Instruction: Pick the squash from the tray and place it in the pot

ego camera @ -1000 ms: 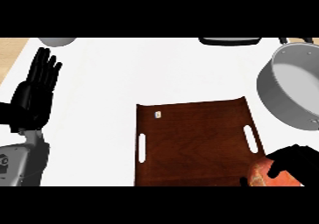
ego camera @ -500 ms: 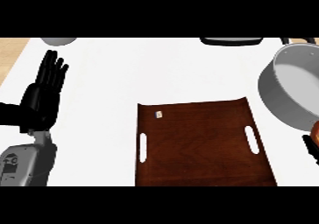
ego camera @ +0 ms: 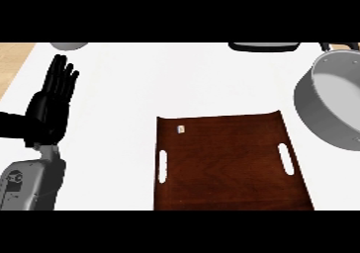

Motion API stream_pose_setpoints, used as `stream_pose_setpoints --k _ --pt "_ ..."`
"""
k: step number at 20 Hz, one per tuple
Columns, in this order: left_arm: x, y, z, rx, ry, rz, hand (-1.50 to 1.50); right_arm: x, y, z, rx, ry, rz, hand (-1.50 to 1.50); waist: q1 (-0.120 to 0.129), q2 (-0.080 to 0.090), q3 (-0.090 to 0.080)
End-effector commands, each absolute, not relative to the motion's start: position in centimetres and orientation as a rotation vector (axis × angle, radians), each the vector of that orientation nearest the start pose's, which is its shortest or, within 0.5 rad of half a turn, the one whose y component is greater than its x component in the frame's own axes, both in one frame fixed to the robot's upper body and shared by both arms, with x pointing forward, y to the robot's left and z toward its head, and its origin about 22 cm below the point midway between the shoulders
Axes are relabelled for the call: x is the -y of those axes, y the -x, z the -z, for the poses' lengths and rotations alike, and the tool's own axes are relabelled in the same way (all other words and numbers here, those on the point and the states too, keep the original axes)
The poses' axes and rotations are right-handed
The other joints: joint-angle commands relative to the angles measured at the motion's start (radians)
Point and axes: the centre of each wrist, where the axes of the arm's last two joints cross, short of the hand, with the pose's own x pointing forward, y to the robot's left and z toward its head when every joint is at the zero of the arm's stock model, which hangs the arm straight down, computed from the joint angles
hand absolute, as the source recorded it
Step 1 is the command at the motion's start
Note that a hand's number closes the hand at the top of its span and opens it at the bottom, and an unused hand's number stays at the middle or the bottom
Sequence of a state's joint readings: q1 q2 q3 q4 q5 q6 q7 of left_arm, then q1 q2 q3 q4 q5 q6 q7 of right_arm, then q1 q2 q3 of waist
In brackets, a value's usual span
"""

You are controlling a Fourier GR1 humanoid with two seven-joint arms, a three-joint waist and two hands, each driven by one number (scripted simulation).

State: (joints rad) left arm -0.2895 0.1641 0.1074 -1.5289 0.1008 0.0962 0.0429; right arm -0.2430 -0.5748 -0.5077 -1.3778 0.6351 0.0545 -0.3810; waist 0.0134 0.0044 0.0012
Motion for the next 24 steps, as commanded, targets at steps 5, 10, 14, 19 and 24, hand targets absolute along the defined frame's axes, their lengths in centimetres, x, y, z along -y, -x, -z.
stream_pose_setpoints --k 5,10,14,19,24 --pt "-25.8 -30.2 -8.1 1.775 -0.104 -0.040 0.00 50.3 -29.9 -10.1 1.681 1.179 -0.712 1.50 0.012 0.002 0.001" --pt "-27.0 -31.4 -9.0 1.776 -0.085 -0.035 0.00 48.5 -32.8 -7.5 1.621 1.166 -0.763 1.50 0.011 0.003 0.001" --pt "-25.5 -30.4 -8.3 1.769 -0.064 -0.016 0.00 49.7 -32.0 -6.3 1.471 1.012 -0.763 1.50 0.026 0.009 0.002" --pt "-26.0 -30.6 -9.2 1.782 -0.073 -0.020 0.00 48.8 -32.3 -4.2 1.469 0.815 -0.750 -1.50 0.026 0.008 0.002" --pt "-26.5 -31.8 -8.8 1.778 -0.089 -0.036 0.00 48.1 -33.0 -3.9 1.612 0.747 -0.792 -1.50 0.023 0.013 0.003"
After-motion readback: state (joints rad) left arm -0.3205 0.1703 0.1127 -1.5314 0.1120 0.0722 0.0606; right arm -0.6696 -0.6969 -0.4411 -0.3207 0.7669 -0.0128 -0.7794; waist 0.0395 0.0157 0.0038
